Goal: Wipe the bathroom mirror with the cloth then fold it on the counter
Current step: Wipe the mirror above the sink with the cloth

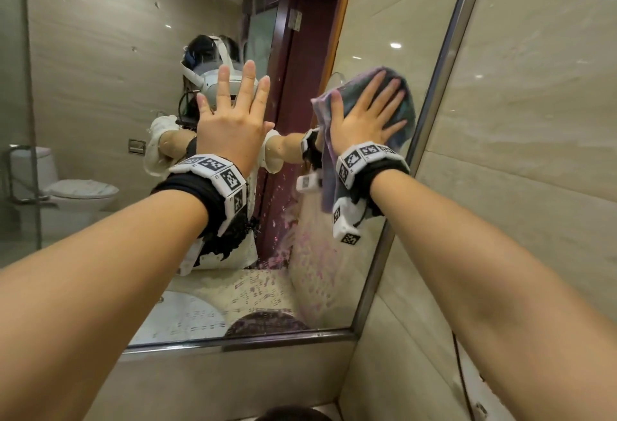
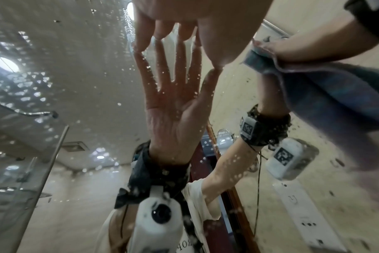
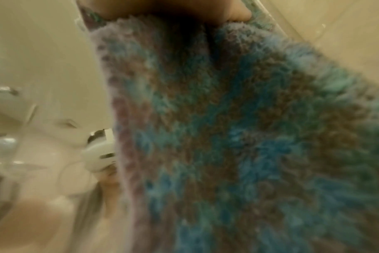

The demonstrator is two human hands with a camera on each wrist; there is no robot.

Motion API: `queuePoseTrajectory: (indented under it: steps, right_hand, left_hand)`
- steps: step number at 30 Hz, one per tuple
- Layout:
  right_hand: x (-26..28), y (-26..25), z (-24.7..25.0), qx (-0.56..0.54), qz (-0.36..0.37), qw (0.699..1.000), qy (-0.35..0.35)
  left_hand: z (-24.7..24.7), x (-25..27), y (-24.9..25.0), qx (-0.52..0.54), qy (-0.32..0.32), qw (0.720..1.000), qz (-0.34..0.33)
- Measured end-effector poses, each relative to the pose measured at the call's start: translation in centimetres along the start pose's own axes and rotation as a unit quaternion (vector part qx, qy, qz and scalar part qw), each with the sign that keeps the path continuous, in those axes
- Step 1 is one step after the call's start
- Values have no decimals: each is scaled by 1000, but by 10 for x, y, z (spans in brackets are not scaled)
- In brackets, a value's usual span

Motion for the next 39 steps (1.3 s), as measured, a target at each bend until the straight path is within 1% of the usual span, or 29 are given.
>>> queuePoseTrajectory:
  steps: [2, 5, 7, 10, 12, 13, 15, 17, 20, 22, 23, 25, 27, 29, 31, 32, 34, 36, 39]
  right_hand:
    - [6, -3, -3, -6, -1, 1000, 17]
    - [47, 7, -25, -8, 18, 1000, 24]
    - [87, 24, -52, -1, 33, 999, -9]
    - [149, 65, -88, 7, 14, 996, -83]
    - [174, 83, -104, 9, 1, 992, -124]
    - [176, 86, -106, 19, -1, 991, -132]
    - [164, 85, -100, 36, 7, 991, -129]
    - [132, 79, -87, 23, 5, 993, -118]
    - [74, 68, -55, -14, -55, 996, -66]
    - [52, 59, -41, -33, -83, 995, -32]
    - [50, 57, -40, -33, -83, 996, -21]
    - [61, 51, -46, -9, -40, 999, -14]
    - [94, 45, -59, 25, 35, 999, -23]
    - [135, 42, -78, 45, 91, 993, -53]
    - [153, 37, -85, 36, 92, 992, -79]
    - [150, 35, -84, 33, 80, 992, -88]
    - [131, 27, -71, 32, 74, 994, -76]
    - [100, 12, -50, 26, 99, 993, -54]
    - [51, -17, -20, 21, 127, 991, -39]
  left_hand:
    - [0, 1, 0, -4, 5, 1000, -5]
    - [-3, 4, 0, -11, 5, 1000, -1]
    - [-5, 5, 0, -6, 1, 1000, 7]
    - [-6, 7, 1, 10, -2, 1000, 9]
    - [-6, 9, 0, 12, 2, 1000, 0]
    - [-7, 9, -1, 9, 4, 1000, -6]
    - [-6, 10, 1, 8, 7, 1000, -13]
    - [-5, 11, 3, 9, 17, 1000, -9]
    - [-6, 14, 3, 8, 28, 1000, 1]
    - [-5, 15, 3, 10, 36, 999, 0]
    - [-4, 15, 3, 10, 40, 999, -3]
    - [-5, 20, 3, 3, 47, 999, -11]
    - [-12, 35, 8, -28, 60, 997, -33]
    - [-28, 69, 20, -63, 76, 991, -88]
    - [-46, 115, 33, -57, 71, 984, -150]
    - [-53, 136, 38, -50, 56, 983, -166]
    - [-62, 162, 40, -44, 25, 985, -164]
    - [-68, 168, 37, -39, 5, 988, -149]
    - [-70, 164, 35, -16, -29, 990, -141]
Point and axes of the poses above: each hand's wrist, its own x-axis away from the middle knuckle, its own z-axis out of the back of the hand, y = z × x, the point moved 9 cm from there along -x, towards the middle knuckle
